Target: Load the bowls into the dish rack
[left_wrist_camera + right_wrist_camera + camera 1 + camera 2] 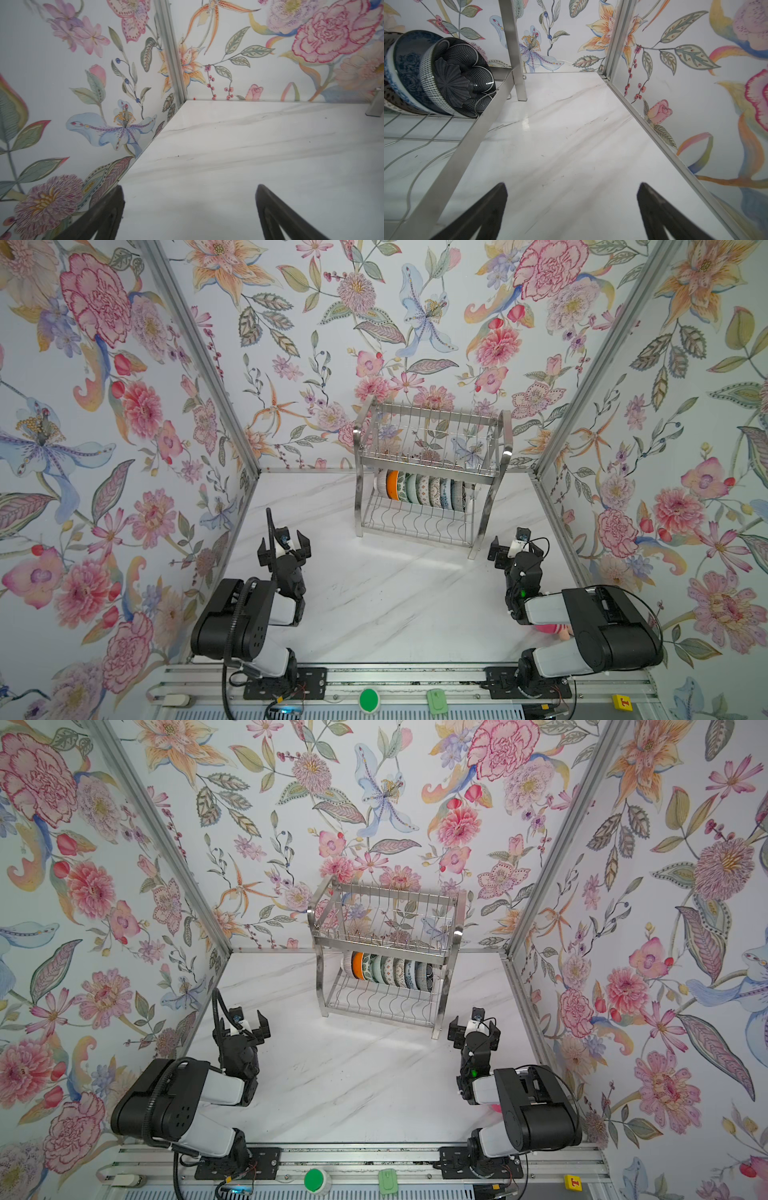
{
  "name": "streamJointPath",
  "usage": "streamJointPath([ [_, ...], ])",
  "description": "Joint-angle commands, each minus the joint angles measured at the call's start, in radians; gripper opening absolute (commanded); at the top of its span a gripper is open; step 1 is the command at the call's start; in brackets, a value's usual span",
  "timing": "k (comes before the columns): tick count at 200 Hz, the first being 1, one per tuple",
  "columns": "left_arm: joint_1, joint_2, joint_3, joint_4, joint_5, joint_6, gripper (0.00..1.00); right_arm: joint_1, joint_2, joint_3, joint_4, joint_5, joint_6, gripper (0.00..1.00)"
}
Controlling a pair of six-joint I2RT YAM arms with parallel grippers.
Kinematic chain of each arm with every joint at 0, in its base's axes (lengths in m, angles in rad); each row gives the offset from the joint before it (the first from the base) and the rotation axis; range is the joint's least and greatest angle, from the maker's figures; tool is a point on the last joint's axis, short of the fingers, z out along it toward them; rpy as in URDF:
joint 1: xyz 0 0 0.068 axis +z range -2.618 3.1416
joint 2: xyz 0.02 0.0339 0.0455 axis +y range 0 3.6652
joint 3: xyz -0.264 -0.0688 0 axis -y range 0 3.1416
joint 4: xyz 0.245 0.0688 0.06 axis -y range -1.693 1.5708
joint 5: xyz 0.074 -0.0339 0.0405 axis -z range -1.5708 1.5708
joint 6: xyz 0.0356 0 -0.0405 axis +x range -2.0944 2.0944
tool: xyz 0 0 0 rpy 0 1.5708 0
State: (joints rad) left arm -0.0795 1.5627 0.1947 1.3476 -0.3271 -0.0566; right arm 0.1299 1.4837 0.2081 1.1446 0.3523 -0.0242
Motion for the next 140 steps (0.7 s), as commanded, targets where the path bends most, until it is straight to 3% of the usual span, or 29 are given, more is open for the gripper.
streamJointPath([
  [1,-0.011,-0.012,-0.043,0.124,0.136,0.067,0.99,0.004,0.003,-0.017,0.123,0.025,-0.036,0.99],
  [10,-0.012,0.025,-0.048,0.172,0.157,0.083,0.99,0.002,0.006,-0.015,0.125,0.026,-0.036,0.99],
  [50,-0.008,0.015,-0.02,0.084,0.18,0.087,0.99,-0.02,0.004,-0.016,0.12,-0.003,-0.014,1.0],
  [75,-0.009,0.012,-0.02,0.078,0.178,0.086,0.99,-0.077,0.019,-0.005,0.065,-0.095,0.04,0.99],
  [86,-0.009,0.014,-0.02,0.081,0.177,0.086,0.99,-0.09,0.096,-0.018,0.212,-0.078,0.037,0.99],
  [99,-0.008,0.013,-0.02,0.079,0.178,0.086,0.99,-0.078,0.034,0.009,0.058,-0.067,0.052,0.99],
  [114,-0.008,0.014,-0.02,0.079,0.176,0.084,1.0,-0.074,0.08,0.018,0.121,-0.062,0.026,0.99],
  [140,-0.009,0.014,-0.02,0.079,0.175,0.084,0.99,-0.069,0.067,0.062,0.015,-0.075,0.024,0.99],
])
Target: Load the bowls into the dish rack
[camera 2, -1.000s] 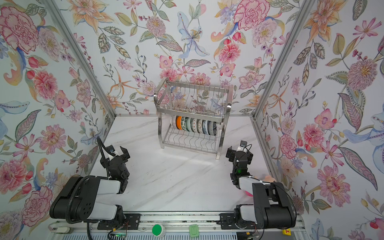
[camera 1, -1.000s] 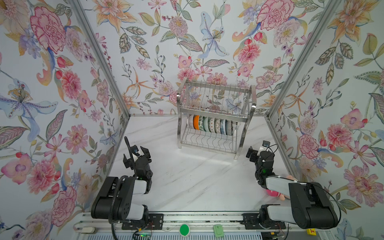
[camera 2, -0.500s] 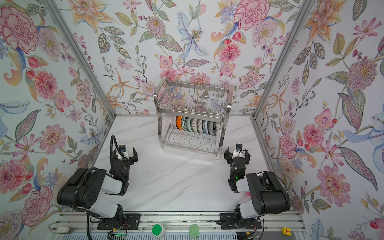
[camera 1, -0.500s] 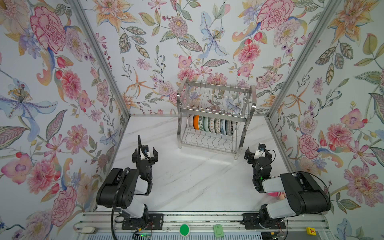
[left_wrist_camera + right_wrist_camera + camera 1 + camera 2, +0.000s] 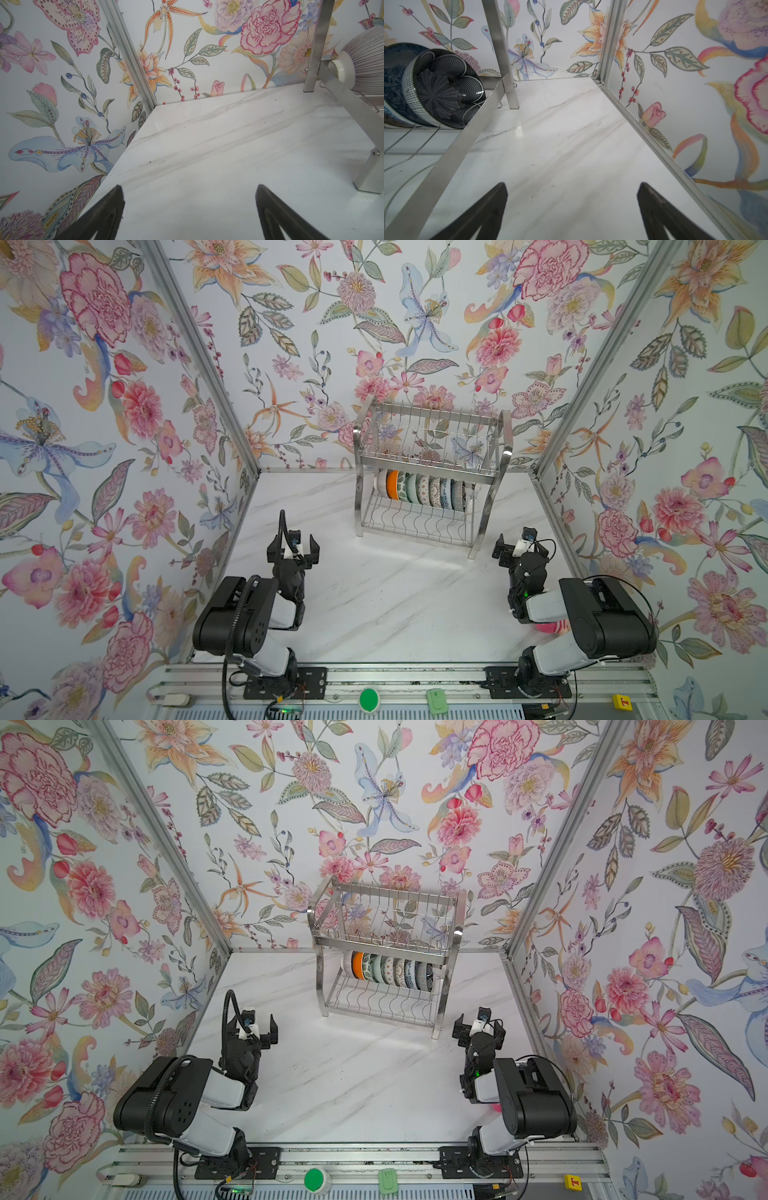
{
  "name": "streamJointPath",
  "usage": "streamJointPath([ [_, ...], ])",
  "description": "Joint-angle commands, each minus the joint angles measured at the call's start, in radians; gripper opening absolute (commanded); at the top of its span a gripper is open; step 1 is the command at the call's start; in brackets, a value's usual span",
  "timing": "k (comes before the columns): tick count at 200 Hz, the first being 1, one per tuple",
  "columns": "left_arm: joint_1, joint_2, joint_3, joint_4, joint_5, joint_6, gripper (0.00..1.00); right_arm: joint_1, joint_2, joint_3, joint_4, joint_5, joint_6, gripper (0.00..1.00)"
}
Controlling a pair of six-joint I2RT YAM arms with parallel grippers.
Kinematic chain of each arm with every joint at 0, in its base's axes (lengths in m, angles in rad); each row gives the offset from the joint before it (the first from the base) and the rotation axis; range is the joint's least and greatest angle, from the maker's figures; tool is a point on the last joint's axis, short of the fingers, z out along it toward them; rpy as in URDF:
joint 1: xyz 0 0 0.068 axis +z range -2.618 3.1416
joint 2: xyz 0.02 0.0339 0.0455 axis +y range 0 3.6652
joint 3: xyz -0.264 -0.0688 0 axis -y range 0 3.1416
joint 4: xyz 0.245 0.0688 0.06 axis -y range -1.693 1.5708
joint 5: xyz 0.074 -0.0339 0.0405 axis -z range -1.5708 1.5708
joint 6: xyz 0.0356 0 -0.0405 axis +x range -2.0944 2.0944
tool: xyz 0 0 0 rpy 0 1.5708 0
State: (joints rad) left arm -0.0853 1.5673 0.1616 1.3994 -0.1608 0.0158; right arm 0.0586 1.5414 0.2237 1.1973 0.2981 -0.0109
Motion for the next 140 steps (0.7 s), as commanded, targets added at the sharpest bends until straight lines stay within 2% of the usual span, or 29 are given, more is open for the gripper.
streamJointPath([
  [1,-0.005,0.01,0.013,0.026,0.01,0.012,0.99,0.004,0.009,0.045,-0.032,-0.022,0.01,0.99],
  [140,-0.002,0.008,0.013,0.026,0.009,0.012,0.99,0.008,0.01,0.05,-0.044,-0.013,0.009,0.99],
])
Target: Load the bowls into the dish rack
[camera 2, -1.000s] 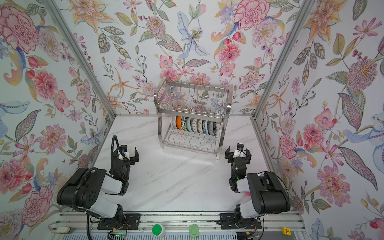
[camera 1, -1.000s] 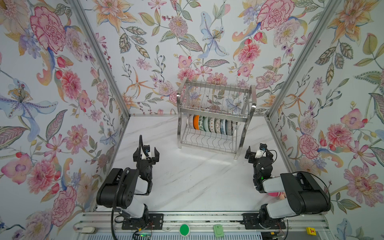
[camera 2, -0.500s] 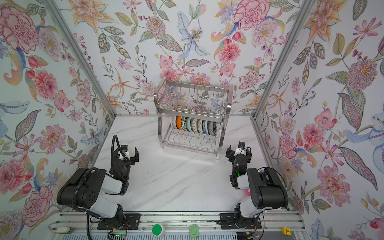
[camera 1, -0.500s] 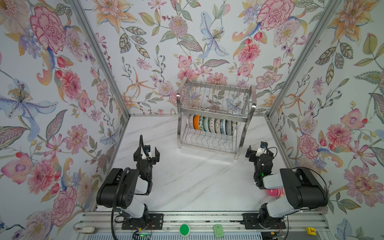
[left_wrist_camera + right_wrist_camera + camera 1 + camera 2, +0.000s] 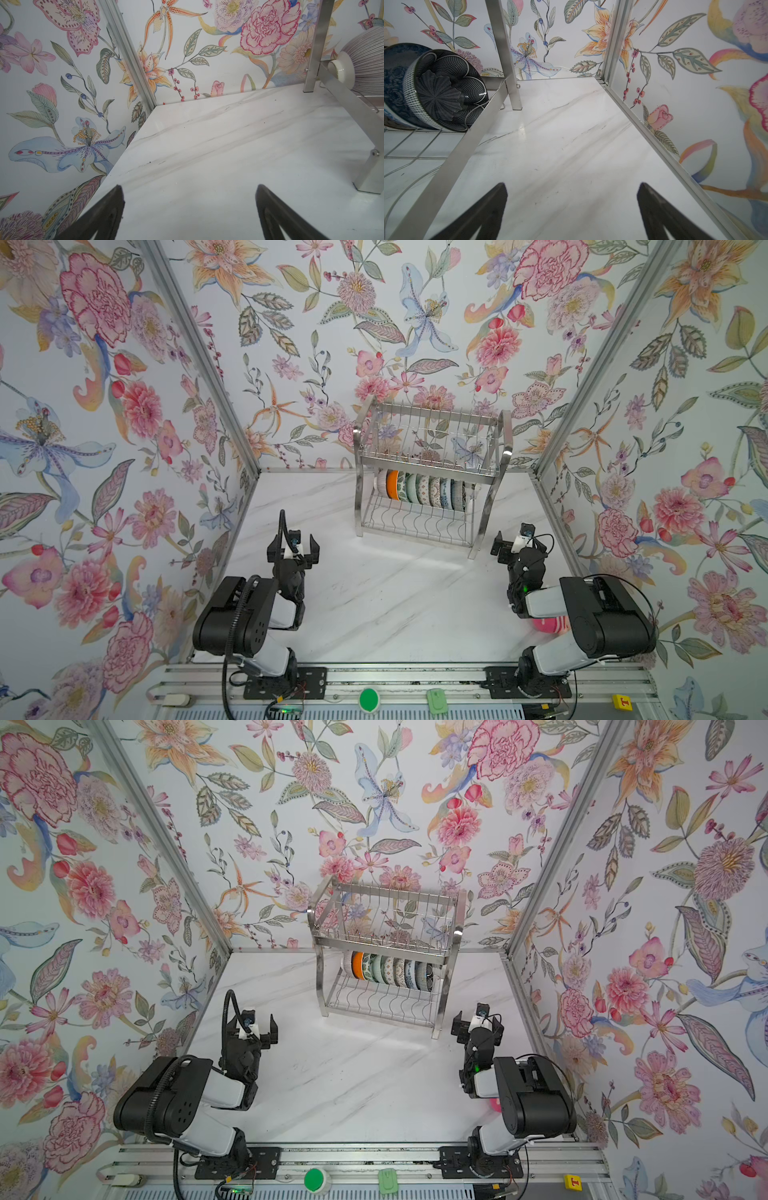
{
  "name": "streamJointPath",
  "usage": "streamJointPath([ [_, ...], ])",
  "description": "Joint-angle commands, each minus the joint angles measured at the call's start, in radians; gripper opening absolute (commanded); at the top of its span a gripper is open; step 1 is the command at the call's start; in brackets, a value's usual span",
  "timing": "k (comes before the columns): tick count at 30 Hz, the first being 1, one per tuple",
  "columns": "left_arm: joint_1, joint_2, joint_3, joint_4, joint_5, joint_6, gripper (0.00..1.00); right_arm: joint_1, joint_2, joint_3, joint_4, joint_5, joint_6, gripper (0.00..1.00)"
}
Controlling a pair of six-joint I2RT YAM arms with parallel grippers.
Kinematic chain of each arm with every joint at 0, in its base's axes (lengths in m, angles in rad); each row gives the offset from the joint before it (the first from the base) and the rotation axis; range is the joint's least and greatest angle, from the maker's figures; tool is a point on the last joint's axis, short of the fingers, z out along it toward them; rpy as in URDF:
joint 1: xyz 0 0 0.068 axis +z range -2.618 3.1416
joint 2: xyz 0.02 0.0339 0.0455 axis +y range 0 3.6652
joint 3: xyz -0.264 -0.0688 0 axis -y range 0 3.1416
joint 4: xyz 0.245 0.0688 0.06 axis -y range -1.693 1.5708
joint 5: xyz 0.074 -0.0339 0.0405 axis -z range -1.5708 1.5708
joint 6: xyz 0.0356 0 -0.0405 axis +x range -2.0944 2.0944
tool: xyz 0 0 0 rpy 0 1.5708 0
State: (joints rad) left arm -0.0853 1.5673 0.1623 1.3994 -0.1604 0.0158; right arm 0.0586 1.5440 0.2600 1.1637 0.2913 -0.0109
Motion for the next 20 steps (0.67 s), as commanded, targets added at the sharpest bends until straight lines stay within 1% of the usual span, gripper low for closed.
streamJointPath([
  [1,-0.003,0.008,0.013,0.027,0.009,0.012,1.0,0.008,0.008,0.013,-0.01,-0.006,0.009,0.99],
  [20,-0.004,0.008,0.013,0.027,0.009,0.012,0.99,0.007,0.01,0.015,-0.015,-0.009,0.009,0.99],
])
